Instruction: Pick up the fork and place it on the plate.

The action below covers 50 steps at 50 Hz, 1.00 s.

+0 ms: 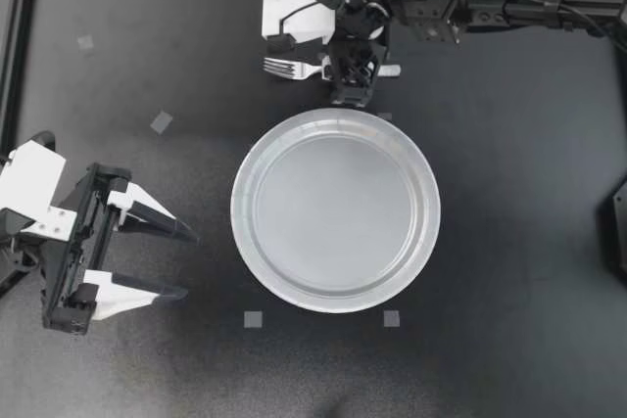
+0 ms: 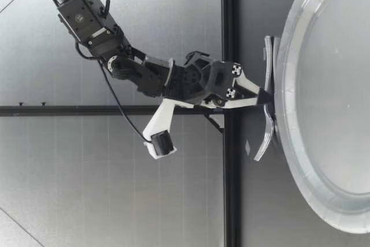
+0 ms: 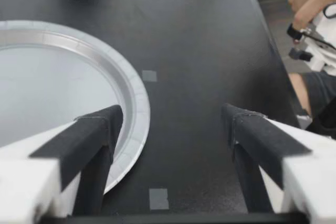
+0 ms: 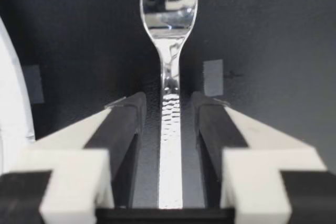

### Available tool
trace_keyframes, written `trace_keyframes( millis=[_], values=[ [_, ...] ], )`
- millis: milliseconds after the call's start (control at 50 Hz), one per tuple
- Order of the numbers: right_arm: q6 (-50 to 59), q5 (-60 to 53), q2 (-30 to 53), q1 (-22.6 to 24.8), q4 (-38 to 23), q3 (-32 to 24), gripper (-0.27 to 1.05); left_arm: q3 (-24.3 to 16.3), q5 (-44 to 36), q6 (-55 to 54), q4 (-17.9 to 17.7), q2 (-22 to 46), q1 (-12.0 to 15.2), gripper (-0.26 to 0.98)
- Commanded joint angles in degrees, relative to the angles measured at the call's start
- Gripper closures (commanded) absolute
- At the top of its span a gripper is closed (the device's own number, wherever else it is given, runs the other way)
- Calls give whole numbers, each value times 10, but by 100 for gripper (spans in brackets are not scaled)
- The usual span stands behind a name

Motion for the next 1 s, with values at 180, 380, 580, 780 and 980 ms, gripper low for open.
trace_keyframes(
  millis=[180,380,580,780,980],
  values=[
    [1,14,-3,-7,5,-19,56,3,-23,-1,1,-4,-3,4],
    [1,15,-4,-7,9,-19,68,4,-25,-1,1,-4,-3,4],
    [3,30,-58,-16,8,-25,70,11,-28,0,1,-4,-3,4],
    [9,99,-149,-5,18,-80,70,32,-96,2,-3,-3,11,4],
    [3,106,-200,81,111,-180,70,57,-248,1,-65,25,107,3]
  ],
)
